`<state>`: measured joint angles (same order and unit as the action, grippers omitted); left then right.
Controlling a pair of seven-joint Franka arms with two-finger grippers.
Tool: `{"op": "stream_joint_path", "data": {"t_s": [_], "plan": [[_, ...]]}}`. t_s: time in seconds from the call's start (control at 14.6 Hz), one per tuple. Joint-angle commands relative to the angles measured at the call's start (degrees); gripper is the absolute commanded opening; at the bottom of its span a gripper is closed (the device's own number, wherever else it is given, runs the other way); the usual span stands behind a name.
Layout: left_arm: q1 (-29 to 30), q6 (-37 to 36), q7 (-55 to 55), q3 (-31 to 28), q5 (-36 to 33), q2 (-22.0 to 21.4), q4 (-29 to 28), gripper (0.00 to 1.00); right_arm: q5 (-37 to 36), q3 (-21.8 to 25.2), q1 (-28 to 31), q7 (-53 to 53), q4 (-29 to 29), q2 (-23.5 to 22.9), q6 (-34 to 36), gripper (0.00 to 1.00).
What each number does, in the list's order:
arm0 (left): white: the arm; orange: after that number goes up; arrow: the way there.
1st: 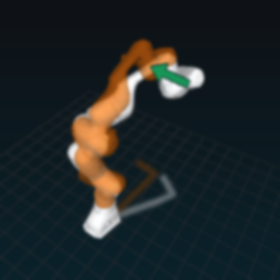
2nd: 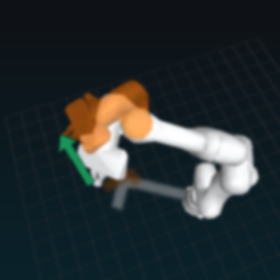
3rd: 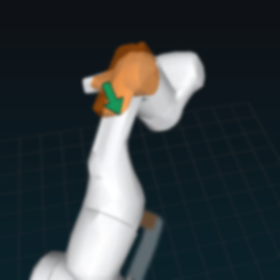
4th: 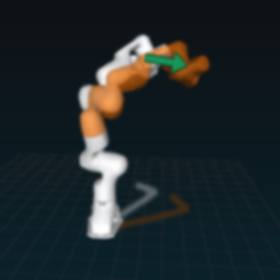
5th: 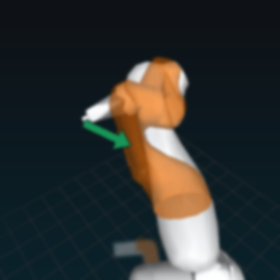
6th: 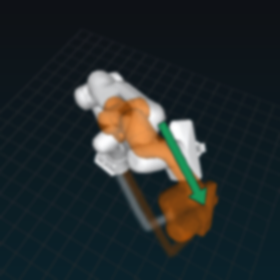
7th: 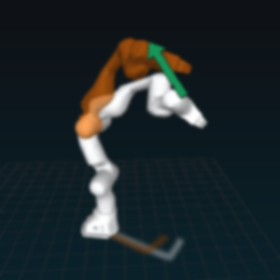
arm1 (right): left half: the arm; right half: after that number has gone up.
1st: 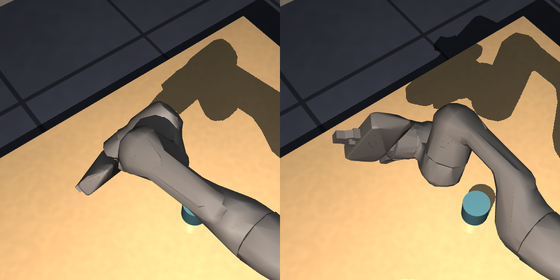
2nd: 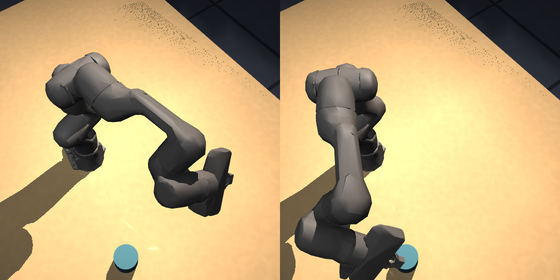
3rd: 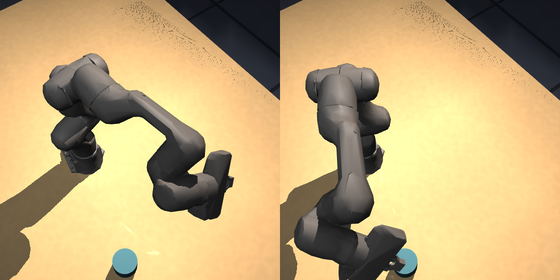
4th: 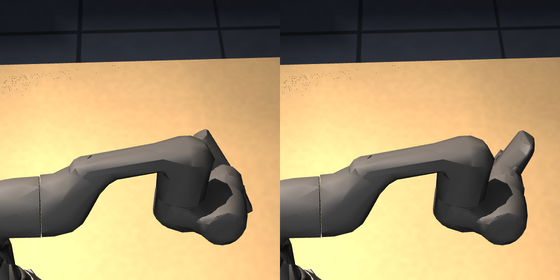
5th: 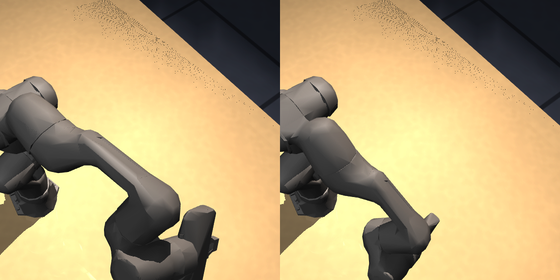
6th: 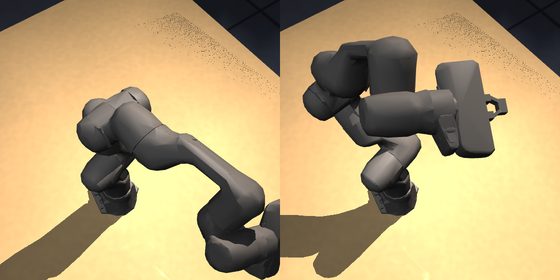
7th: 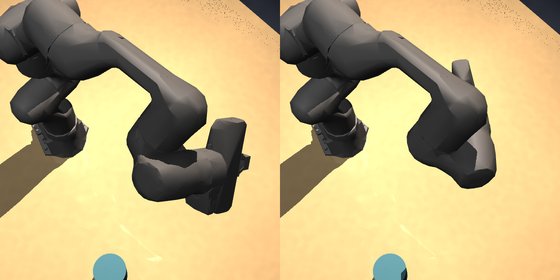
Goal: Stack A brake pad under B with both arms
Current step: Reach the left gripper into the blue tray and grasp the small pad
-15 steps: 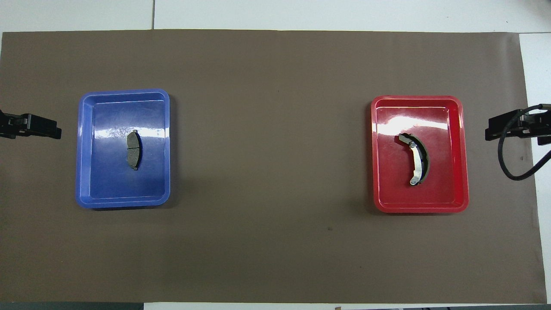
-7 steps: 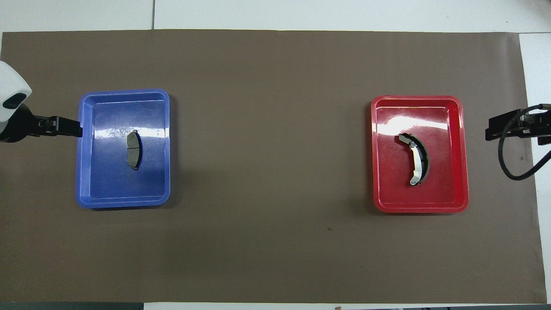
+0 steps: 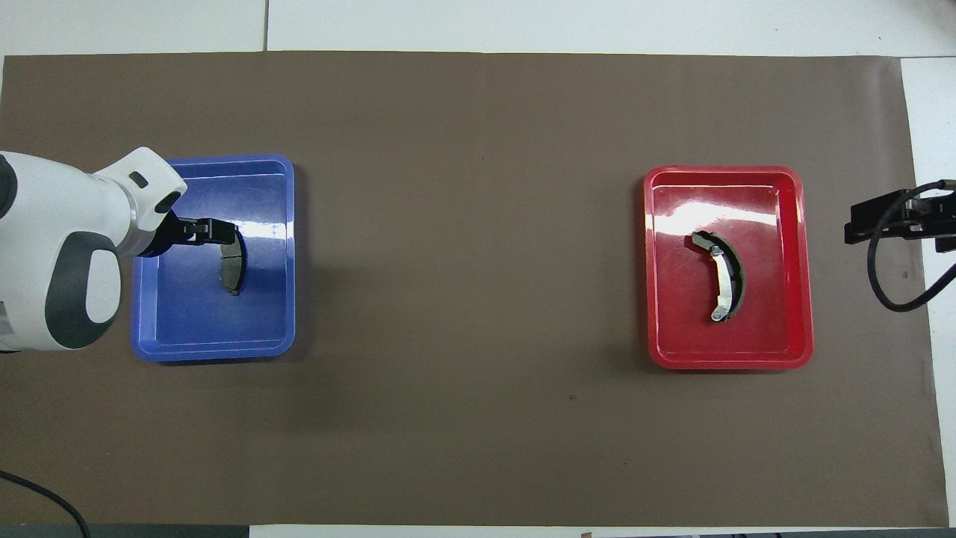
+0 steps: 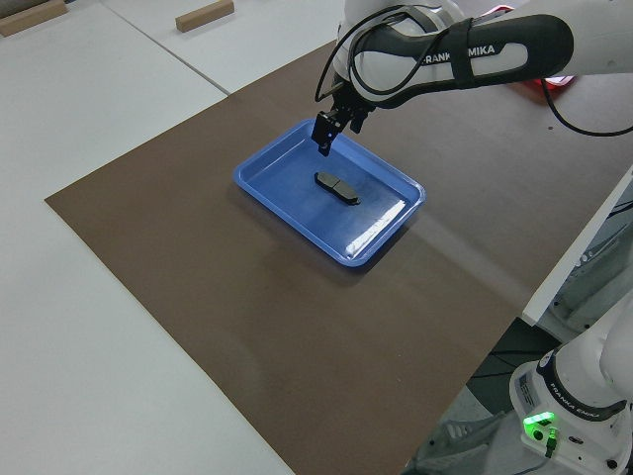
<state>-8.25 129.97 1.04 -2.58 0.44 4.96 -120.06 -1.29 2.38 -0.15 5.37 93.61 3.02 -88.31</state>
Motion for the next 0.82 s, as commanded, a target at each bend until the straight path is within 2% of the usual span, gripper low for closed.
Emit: {"op": "stream_joint_path", "data": {"t_s": [0.0, 0.14, 0.21, 0.41, 0.55, 0.69, 0.75], "plan": [[-0.3, 5.7, 1.3, -0.6, -1.1, 1.9, -2.7, 0.99, 0.5, -0.3, 1.0, -0.8, 2.5, 1.5, -1.1, 1.0], [0.2, 9.1, 1.2, -0.6, -1.1, 2.8, -4.9, 0.99, 0.6, -0.3, 1.0, -1.0, 4.1, 2.2, -1.3, 1.0], [0.4, 10.4, 1.2, -0.6, -1.1, 3.3, -5.6, 0.99, 0.6, -0.3, 1.0, -1.2, 5.4, 2.5, -3.7, 1.0], [0.4, 10.7, 1.2, -0.6, -1.1, 3.6, -8.1, 0.95, 0.6, -0.4, 0.8, -1.5, 16.6, 6.0, -14.6, 1.0], [0.4, 10.7, 1.3, -0.6, -1.1, 3.7, -9.0, 0.89, 1.5, -0.4, 0.2, -4.0, 23.1, 5.7, -22.5, 1.0], [0.4, 10.6, 1.4, -0.6, -1.1, 3.7, -9.4, 0.78, 1.6, -0.4, -0.5, -5.2, 25.3, 2.0, -28.4, 1.0], [0.1, 10.6, 1.7, -0.6, -1.1, 3.7, -9.4, 0.66, 1.6, -0.4, -0.7, -5.6, 26.4, 0.1, -31.7, 1.0]]}}
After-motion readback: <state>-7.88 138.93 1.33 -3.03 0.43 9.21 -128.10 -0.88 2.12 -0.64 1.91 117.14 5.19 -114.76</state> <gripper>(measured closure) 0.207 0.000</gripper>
